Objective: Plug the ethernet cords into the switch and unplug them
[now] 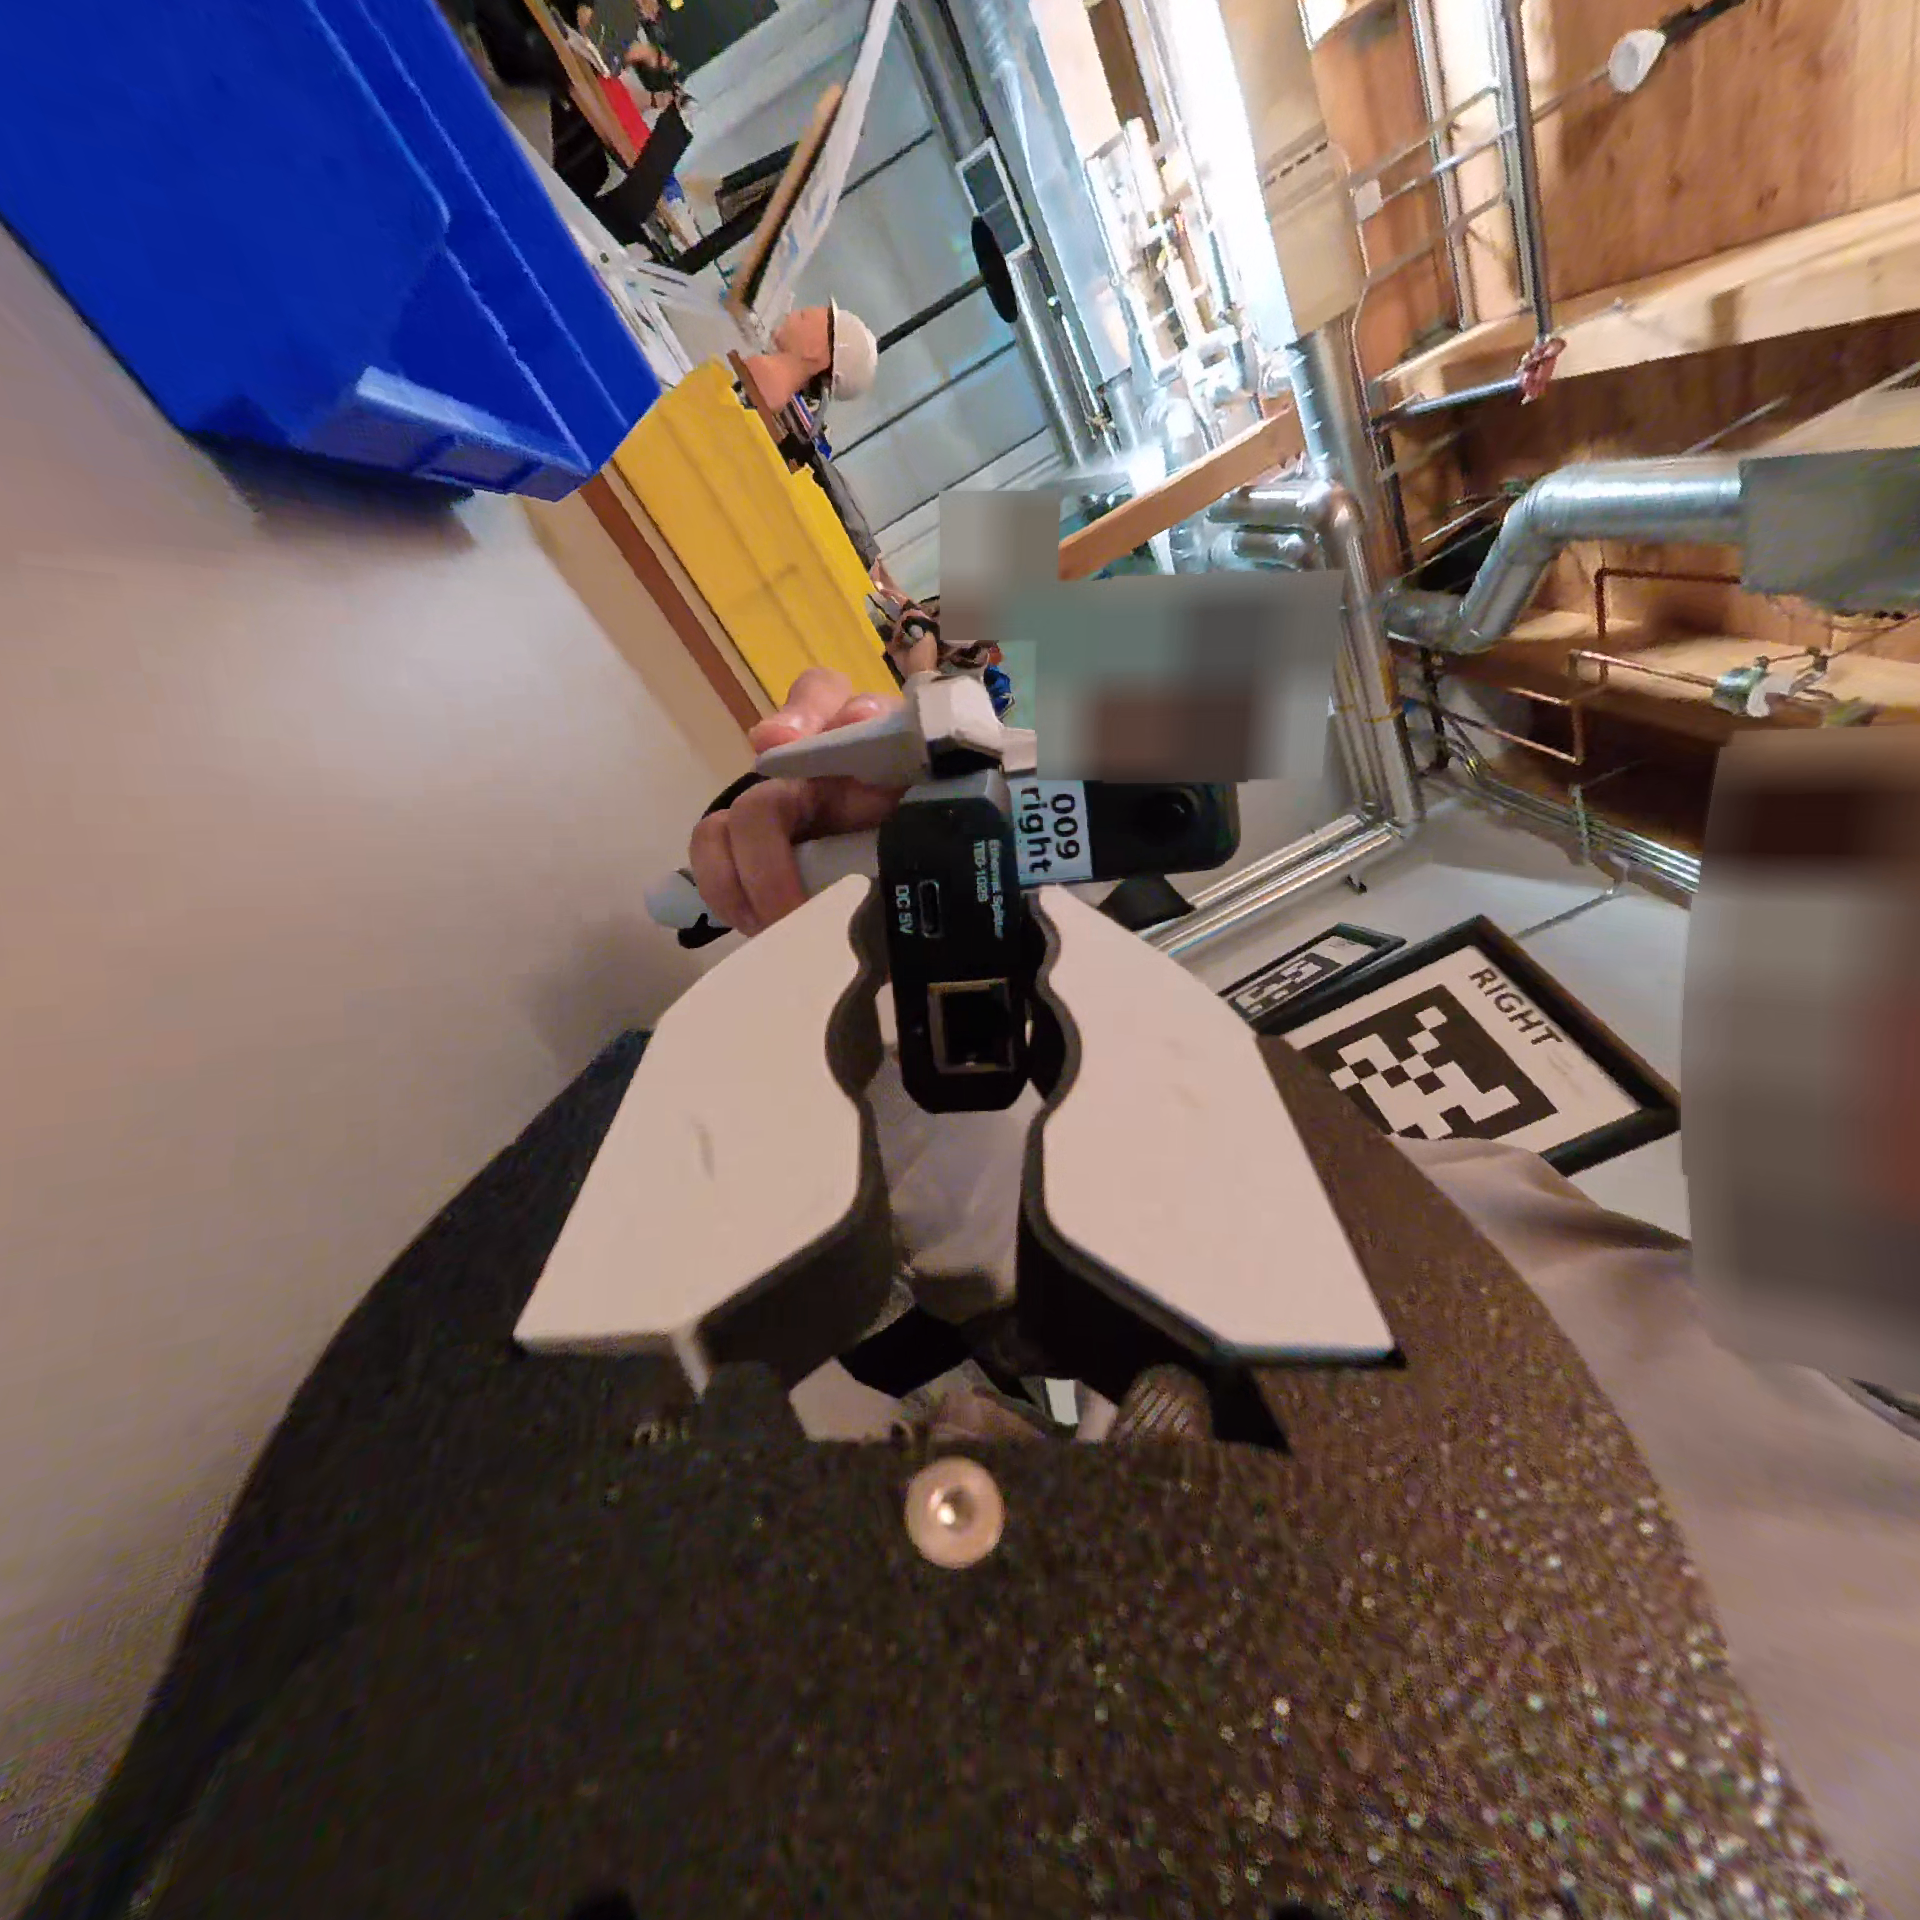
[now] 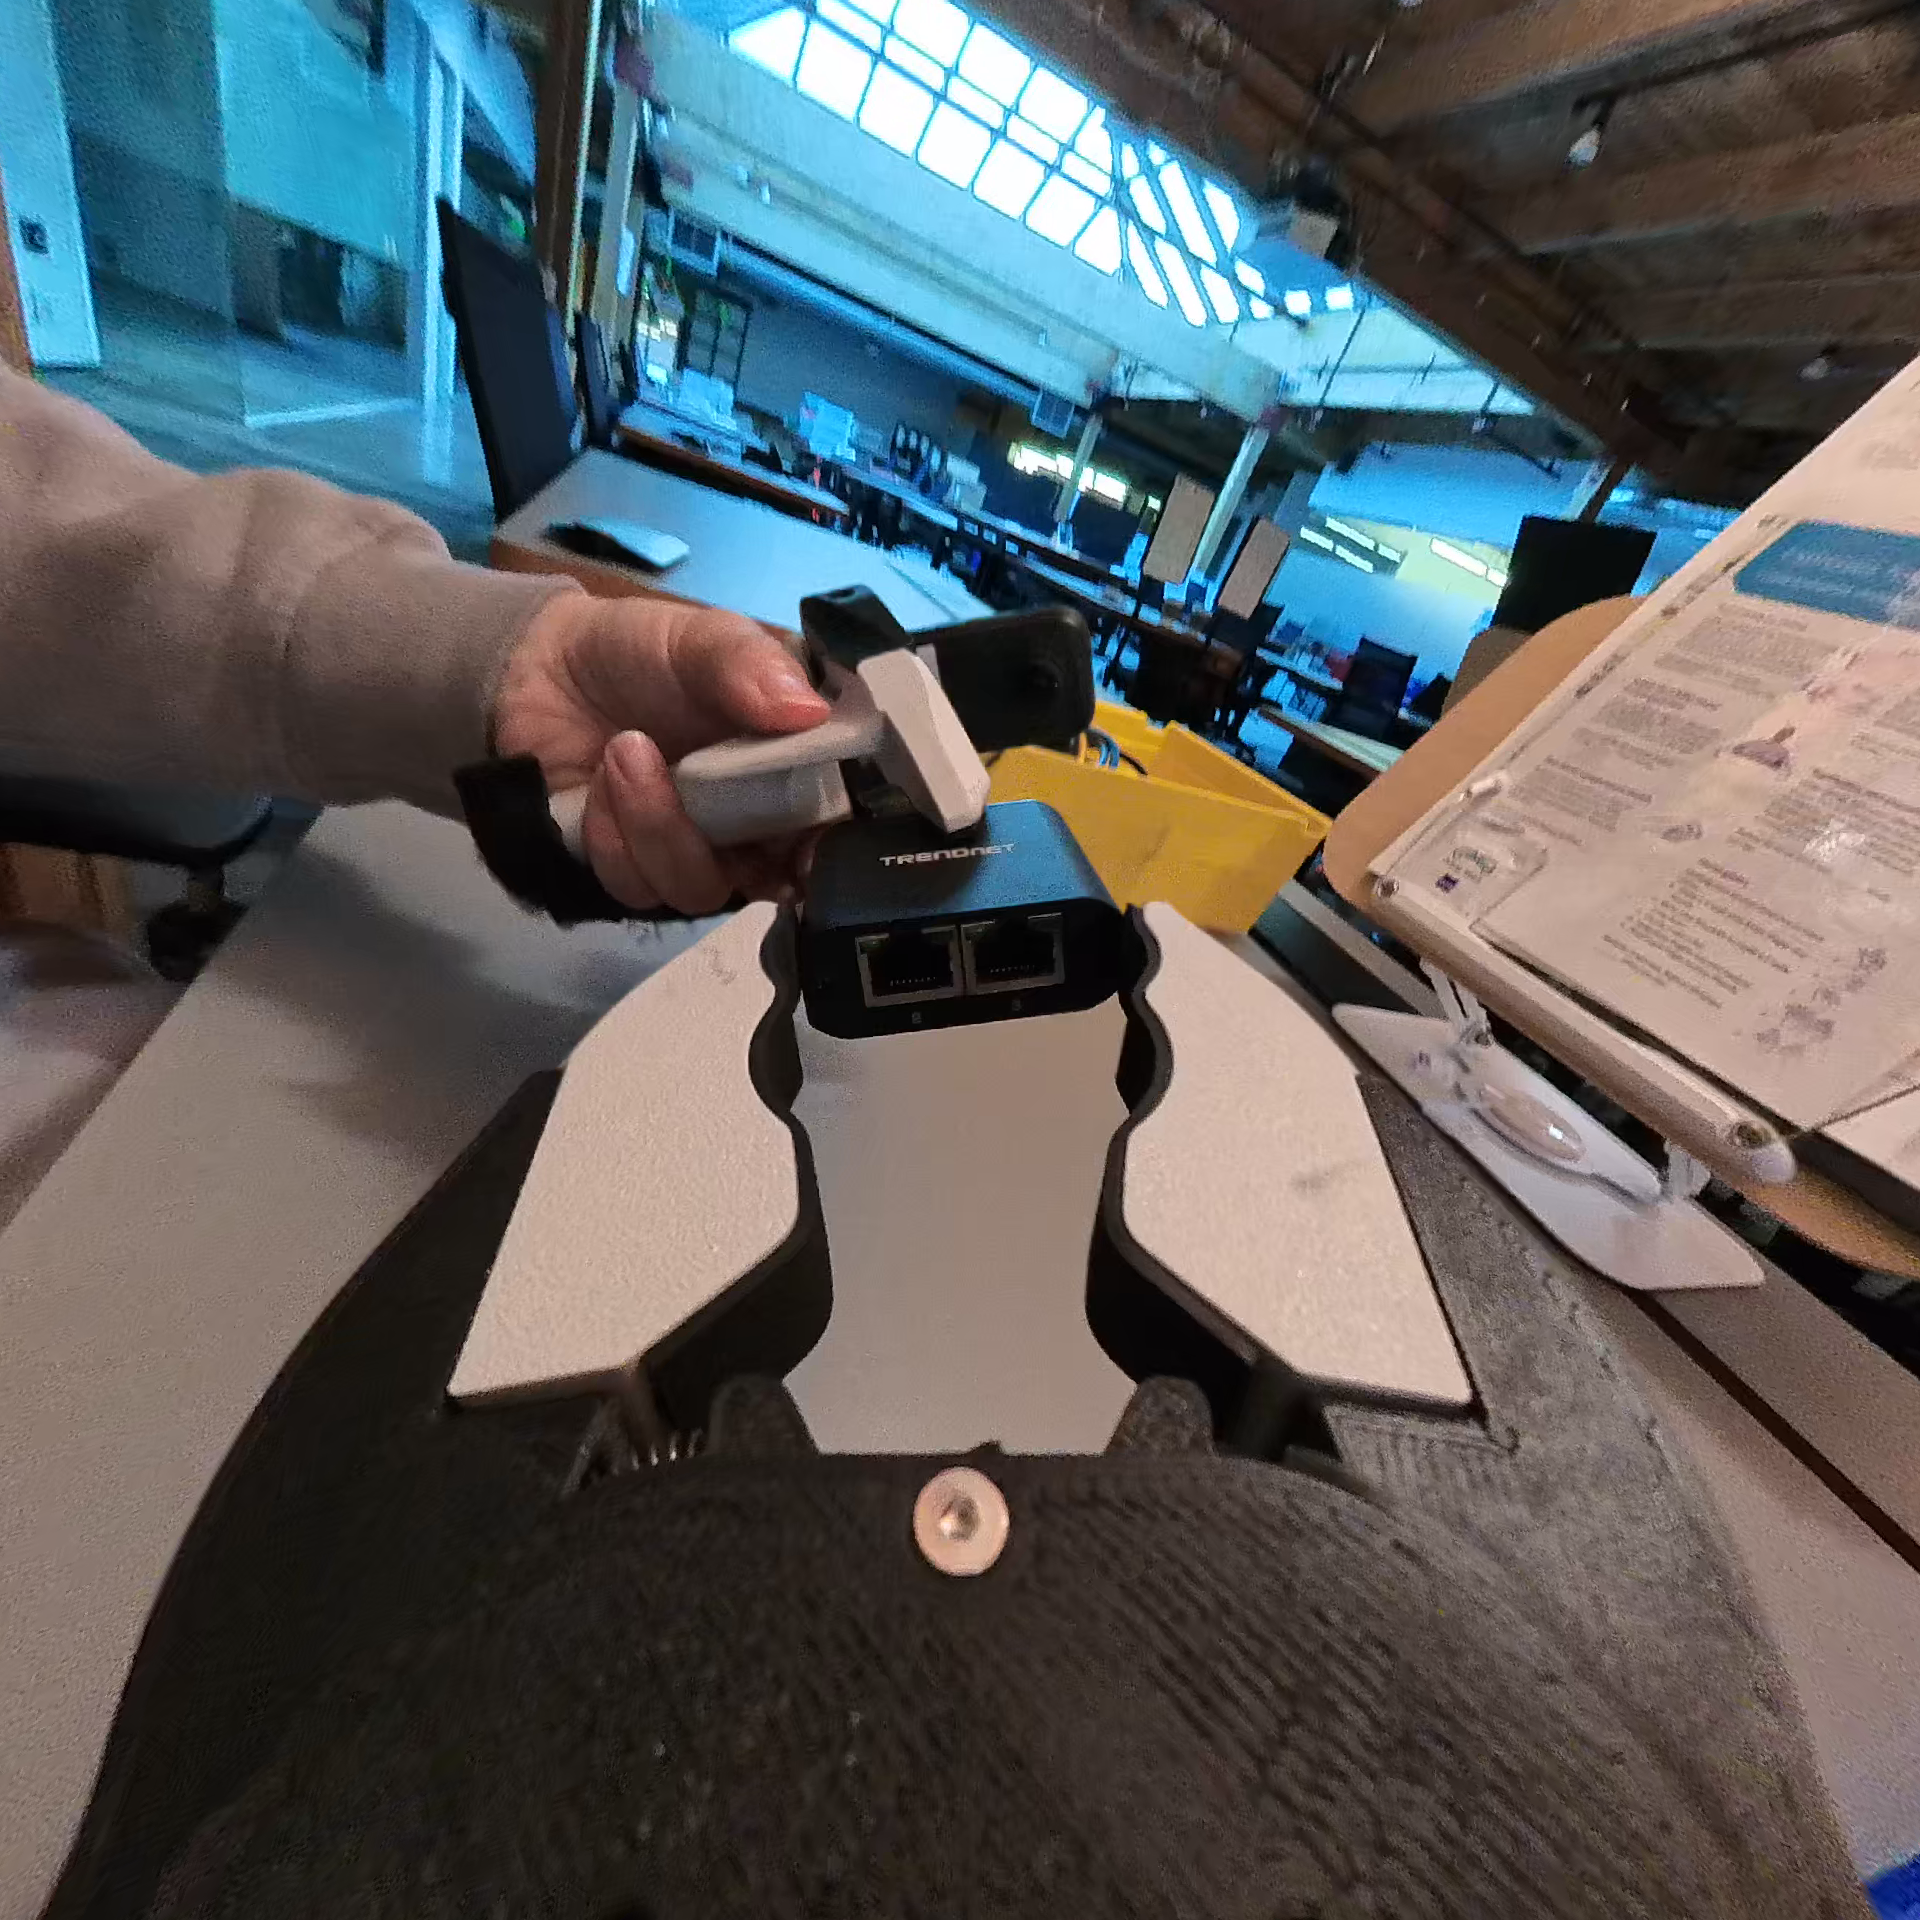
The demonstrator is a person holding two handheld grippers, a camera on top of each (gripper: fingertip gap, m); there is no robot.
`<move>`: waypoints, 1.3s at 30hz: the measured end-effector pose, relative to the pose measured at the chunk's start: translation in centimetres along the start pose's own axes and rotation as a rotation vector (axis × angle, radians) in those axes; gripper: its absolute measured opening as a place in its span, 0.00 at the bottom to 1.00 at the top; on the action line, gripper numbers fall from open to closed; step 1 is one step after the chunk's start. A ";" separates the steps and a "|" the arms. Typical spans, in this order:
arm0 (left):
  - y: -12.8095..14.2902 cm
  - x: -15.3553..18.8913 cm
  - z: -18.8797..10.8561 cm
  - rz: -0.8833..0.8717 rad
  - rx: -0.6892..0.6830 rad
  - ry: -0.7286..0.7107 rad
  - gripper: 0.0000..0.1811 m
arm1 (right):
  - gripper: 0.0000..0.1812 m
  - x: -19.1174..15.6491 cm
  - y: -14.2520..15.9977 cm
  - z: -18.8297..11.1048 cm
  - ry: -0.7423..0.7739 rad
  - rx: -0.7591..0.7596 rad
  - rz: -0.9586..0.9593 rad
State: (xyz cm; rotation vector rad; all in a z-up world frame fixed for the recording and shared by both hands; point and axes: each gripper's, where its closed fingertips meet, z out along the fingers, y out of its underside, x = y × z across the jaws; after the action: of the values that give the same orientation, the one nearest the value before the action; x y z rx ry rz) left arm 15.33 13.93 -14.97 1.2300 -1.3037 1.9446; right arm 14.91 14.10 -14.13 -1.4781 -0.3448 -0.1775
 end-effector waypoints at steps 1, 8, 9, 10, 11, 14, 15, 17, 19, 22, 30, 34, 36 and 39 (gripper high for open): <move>0.2 -0.3 0.0 -0.021 -0.004 0.003 0.13 | 0.33 -0.1 0.4 0.0 -0.006 -0.017 0.005; 0.8 0.2 1.0 -0.096 -0.059 0.025 0.13 | 0.39 -0.9 1.0 0.8 -0.021 -0.049 -0.032; 0.6 0.2 1.1 -0.093 -0.057 0.015 0.13 | 0.38 -1.1 1.0 0.9 -0.021 -0.046 -0.040; 0.4 0.3 1.2 -0.095 -0.056 0.015 0.13 | 0.38 -0.9 0.7 0.9 -0.002 -0.029 -0.041; 0.2 0.3 1.2 -0.095 -0.048 0.009 0.13 | 0.38 -0.7 0.6 0.8 0.002 -0.016 -0.027; -0.4 -0.3 1.3 -0.090 0.012 -0.049 0.12 | 0.37 0.2 -0.2 0.4 0.054 0.033 -0.003; -0.7 -0.4 1.2 -0.097 0.041 -0.058 0.12 | 0.37 0.3 -0.4 0.4 0.059 0.044 0.008; -1.0 -0.6 1.2 -0.107 0.086 -0.074 0.12 | 0.37 0.7 -0.1 0.4 0.085 0.033 0.014; -1.1 -0.8 1.3 -0.114 0.117 -0.092 0.12 | 0.40 0.9 0.3 0.6 0.110 0.031 0.016; -1.2 -0.3 1.5 -0.139 0.131 -0.061 0.12 | 0.38 1.2 0.4 0.5 0.127 0.043 0.045; -1.1 0.1 1.6 -0.089 0.067 -0.115 0.12 | 0.36 0.9 0.4 0.3 0.081 0.042 0.080; -1.2 0.0 1.7 -0.067 0.060 -0.159 0.12 | 0.36 0.9 0.6 0.2 0.069 0.043 0.084; -1.3 0.0 1.6 -0.060 0.070 -0.174 0.12 | 0.36 0.9 0.8 0.3 0.075 0.025 0.092; -1.5 -0.2 1.5 -0.056 0.085 -0.187 0.13 | 0.35 1.1 1.0 0.4 0.078 0.006 0.118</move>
State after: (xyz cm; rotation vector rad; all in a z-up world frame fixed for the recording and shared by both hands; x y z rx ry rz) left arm 17.21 13.21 -14.21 1.5047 -1.2720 1.9006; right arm 16.20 14.69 -14.73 -1.4768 -0.1943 -0.1392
